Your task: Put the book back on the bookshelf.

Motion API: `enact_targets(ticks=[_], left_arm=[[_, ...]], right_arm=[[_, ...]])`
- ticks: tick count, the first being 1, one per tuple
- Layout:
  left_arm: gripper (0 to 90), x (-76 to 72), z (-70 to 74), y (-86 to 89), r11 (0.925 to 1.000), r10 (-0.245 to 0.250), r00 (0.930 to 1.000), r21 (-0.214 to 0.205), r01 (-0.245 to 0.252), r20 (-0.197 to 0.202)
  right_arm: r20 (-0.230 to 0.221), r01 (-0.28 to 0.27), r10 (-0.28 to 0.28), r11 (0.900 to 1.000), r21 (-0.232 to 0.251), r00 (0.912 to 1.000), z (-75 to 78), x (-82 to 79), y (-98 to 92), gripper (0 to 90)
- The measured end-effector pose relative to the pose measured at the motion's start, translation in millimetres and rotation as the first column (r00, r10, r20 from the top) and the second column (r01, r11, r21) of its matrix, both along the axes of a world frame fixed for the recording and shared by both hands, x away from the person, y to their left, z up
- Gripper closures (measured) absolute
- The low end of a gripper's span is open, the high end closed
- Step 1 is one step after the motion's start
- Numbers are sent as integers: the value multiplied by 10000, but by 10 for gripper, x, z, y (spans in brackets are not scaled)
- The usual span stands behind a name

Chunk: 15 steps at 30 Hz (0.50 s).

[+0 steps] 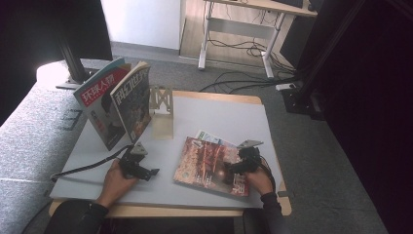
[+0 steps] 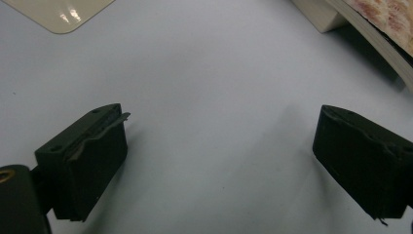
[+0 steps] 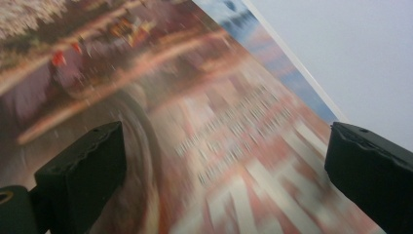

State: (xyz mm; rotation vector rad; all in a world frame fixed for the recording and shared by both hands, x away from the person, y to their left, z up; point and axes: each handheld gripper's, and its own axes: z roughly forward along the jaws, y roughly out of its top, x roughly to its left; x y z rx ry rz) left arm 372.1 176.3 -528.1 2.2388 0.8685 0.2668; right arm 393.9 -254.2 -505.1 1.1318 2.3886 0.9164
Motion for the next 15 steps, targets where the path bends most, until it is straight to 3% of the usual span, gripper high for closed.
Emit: enact_targets(ticks=[5,10,15], left_arm=[[53,0,0,0,10000,-1,10000,-1,1,5],[53,0,0,0,10000,-2,10000,8,2,11],[53,0,0,0,10000,-1,10000,7,1,9]], right_arm=[[-198,468,-463,9986,231,9987,-12,-120,-198,15],[-373,541,-514,9956,759,9980,-54,-226,-292,41],[-455,602,-558,9930,1017,9974,-91,-194,-309,0]])
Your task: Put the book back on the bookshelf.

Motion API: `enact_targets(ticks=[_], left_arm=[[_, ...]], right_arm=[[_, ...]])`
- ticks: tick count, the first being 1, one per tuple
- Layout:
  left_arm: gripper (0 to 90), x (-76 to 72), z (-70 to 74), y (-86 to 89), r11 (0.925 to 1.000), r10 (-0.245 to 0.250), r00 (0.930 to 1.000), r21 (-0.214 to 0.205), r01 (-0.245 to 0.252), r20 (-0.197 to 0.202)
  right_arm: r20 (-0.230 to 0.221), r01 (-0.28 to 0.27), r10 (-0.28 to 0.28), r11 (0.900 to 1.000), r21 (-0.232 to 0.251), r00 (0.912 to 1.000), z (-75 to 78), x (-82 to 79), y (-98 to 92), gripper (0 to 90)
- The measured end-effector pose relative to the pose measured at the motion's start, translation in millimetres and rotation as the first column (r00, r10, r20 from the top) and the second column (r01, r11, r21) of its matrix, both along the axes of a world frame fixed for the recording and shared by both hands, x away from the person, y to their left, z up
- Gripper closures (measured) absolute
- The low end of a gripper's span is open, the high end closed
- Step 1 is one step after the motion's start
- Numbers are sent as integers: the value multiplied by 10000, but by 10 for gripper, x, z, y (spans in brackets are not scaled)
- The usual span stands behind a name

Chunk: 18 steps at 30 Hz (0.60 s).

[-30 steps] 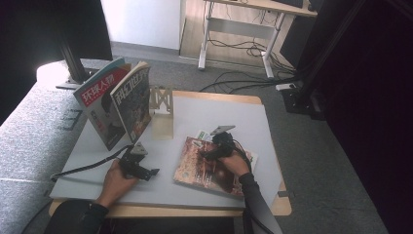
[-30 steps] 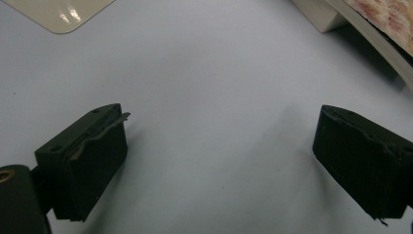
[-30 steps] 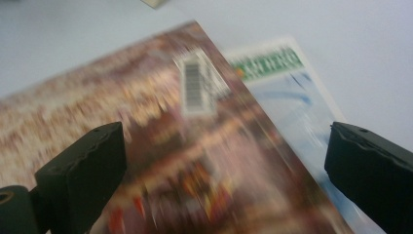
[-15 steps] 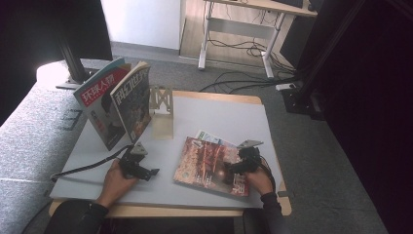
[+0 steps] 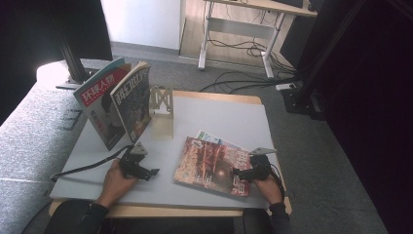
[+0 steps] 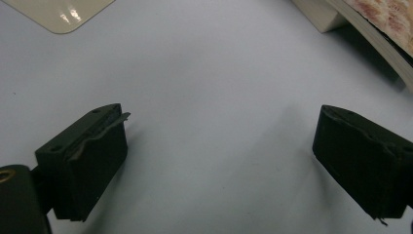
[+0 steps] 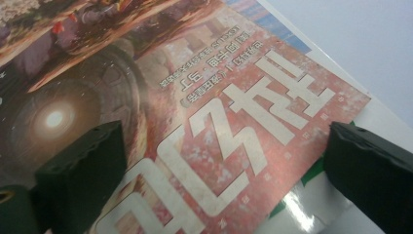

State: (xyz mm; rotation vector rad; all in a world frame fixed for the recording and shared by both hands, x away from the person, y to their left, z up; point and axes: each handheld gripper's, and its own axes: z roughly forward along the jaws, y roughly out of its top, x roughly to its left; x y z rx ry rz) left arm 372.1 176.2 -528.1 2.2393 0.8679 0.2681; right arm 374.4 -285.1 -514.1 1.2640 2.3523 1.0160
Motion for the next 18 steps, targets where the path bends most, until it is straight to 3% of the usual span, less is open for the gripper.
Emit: enact_targets(ticks=[6,18], left_arm=[[53,0,0,0,10000,2,10000,1,-2,1],[53,0,0,1,10000,0,10000,4,0,-6]], right_arm=[[60,21,-21,10000,-10,10000,-9,124,67,0],[-65,-638,637,9978,-206,9979,20,605,362,7]])
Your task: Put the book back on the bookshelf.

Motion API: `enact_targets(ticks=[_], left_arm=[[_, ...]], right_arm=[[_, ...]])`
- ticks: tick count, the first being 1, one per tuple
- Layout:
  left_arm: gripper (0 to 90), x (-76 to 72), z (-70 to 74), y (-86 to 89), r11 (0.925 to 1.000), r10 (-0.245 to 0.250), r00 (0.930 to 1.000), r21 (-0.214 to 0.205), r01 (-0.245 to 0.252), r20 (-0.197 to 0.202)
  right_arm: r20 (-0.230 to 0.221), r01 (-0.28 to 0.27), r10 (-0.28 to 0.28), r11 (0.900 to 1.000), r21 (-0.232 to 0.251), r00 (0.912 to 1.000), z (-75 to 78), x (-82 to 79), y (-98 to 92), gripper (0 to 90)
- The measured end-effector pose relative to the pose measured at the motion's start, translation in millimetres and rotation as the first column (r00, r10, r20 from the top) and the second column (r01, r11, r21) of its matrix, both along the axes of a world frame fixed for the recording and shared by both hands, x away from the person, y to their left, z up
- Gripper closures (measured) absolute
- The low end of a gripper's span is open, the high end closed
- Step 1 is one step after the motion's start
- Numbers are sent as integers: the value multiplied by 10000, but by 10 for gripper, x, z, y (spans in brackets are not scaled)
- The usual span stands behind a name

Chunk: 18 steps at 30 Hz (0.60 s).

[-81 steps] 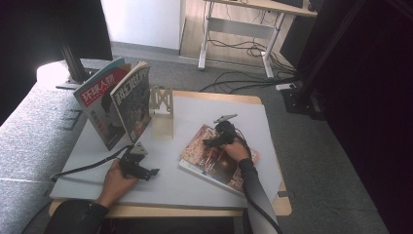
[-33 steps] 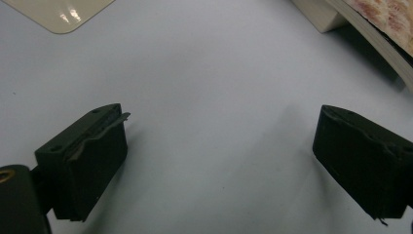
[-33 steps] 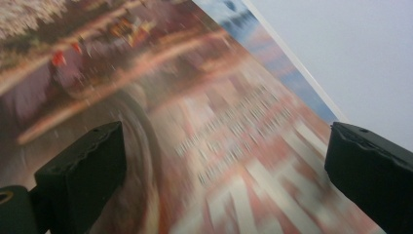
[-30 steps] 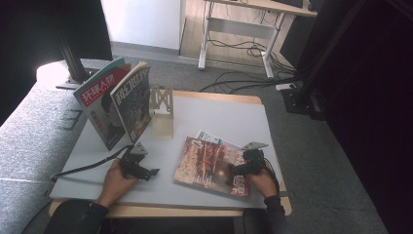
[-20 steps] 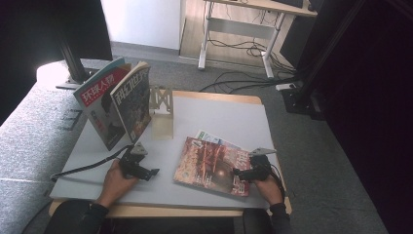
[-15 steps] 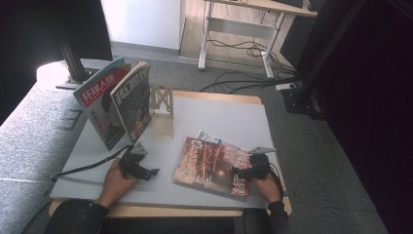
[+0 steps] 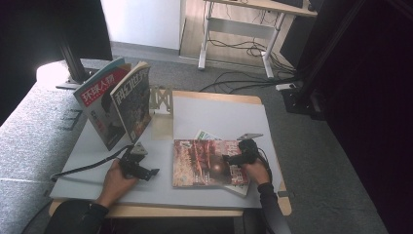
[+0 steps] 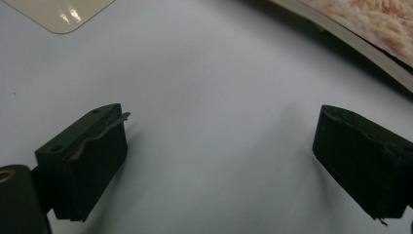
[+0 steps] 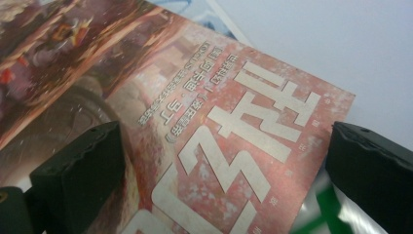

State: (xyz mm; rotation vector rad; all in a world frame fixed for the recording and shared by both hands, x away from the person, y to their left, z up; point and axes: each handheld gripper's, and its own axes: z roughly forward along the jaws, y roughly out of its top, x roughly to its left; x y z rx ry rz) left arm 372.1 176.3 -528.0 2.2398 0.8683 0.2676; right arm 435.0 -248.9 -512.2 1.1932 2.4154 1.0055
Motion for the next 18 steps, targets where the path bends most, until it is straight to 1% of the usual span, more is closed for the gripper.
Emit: enact_targets(ticks=[5,8,10,12,17,18], left_arm=[[53,0,0,0,10000,0,10000,3,0,0],[53,0,0,1,10000,-4,10000,1,4,-2],[52,0,0,1,10000,-5,10000,-6,5,-7],[52,1,1,2,10000,-11,10000,-13,11,-18],[35,8,0,0,9999,-115,9999,-23,114,-102],[26,9,-1,0,9999,-137,9998,-39,137,-122]], right_arm=[[-82,-182,181,9998,-101,9998,12,175,166,1],[-89,-180,179,9998,-102,9998,13,197,187,4],[71,-142,143,9998,-144,9999,20,153,170,14],[151,-77,80,9997,-212,9999,27,74,139,15],[251,-138,145,9994,-303,9996,29,-218,-12,14],[261,-86,92,9997,-237,9996,24,-288,-48,14]])
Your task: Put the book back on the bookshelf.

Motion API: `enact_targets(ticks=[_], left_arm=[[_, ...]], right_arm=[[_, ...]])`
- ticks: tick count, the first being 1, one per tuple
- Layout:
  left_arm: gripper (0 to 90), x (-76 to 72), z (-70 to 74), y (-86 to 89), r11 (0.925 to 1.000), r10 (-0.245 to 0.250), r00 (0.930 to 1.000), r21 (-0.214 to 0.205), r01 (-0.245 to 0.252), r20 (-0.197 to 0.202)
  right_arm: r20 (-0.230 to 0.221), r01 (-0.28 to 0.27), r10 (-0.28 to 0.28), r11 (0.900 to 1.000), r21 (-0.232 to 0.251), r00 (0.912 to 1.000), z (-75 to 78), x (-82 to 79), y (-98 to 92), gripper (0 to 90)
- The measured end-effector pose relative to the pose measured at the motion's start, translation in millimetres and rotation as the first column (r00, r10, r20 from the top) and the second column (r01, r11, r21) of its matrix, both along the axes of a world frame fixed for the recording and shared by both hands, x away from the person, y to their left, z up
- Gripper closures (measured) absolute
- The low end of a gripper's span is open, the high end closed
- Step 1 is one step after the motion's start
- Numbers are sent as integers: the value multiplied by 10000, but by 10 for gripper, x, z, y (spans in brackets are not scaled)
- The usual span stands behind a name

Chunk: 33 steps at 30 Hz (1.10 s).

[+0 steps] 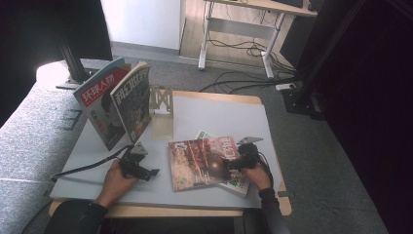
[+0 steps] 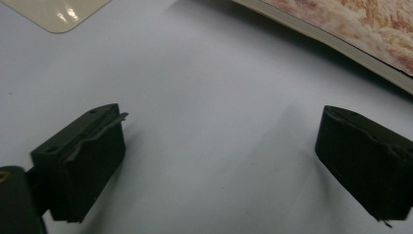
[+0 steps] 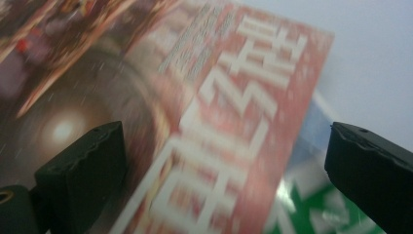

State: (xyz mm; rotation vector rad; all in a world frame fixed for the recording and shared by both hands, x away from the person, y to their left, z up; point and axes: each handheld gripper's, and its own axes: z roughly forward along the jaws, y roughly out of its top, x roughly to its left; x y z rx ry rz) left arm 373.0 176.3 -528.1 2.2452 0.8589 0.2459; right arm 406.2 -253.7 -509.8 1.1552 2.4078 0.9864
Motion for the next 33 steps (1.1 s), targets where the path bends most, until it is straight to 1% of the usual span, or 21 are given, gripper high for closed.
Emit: enact_targets(ticks=[5,6,8,13,15,17,18,20,23,25,27,30,32,33], left_arm=[[22,0,0,-1,10000,4,10000,2,-4,-5],[25,-1,1,-1,10000,10,10000,15,-10,4],[35,-3,2,0,10000,41,10000,33,-41,35],[34,-3,2,0,10000,24,10000,31,-24,29],[31,-2,1,1,10000,17,10000,11,-17,18],[30,-1,1,1,10000,7,10000,7,-7,12],[29,-1,2,1,10000,4,10000,-1,-4,3],[26,0,2,1,10000,-8,10000,-6,8,-7],[23,2,4,2,10000,-22,10000,-9,22,-30],[20,7,4,4,10000,-69,10000,-45,69,-67],[10,22,12,10,9999,-126,9998,-79,124,-181],[16,59,42,23,9996,-68,9985,-288,53,-538],[39,82,64,33,9992,-38,9982,-398,14,-592],[50,93,76,38,9986,-42,9982,-533,10,-596]], right_arm=[[10,273,-273,9990,351,9996,-38,-312,-183,12],[39,307,-309,9989,349,9995,-40,-373,-217,12],[49,366,-368,9989,306,9993,-35,-447,-246,13],[92,284,-286,9995,164,9995,-18,-593,-261,22],[125,250,-252,9995,181,9996,-24,-618,-253,25],[41,222,-222,9997,69,9997,-44,-632,-237,13],[107,221,-222,9997,72,9997,-55,-642,-235,14],[190,294,-295,9995,84,9994,-61,-662,-237,17],[217,405,-404,9992,-67,9989,-65,-666,-239,0],[177,371,-370,9993,-92,9992,-67,-647,-243,0],[198,521,-518,9985,-156,9985,-64,-621,-249,0],[190,698,-695,9975,-132,9974,-67,-558,-277,0],[223,833,-830,9965,-99,9963,-72,-515,-299,0],[214,913,-911,9958,-85,9956,-73,-489,-312,0]])
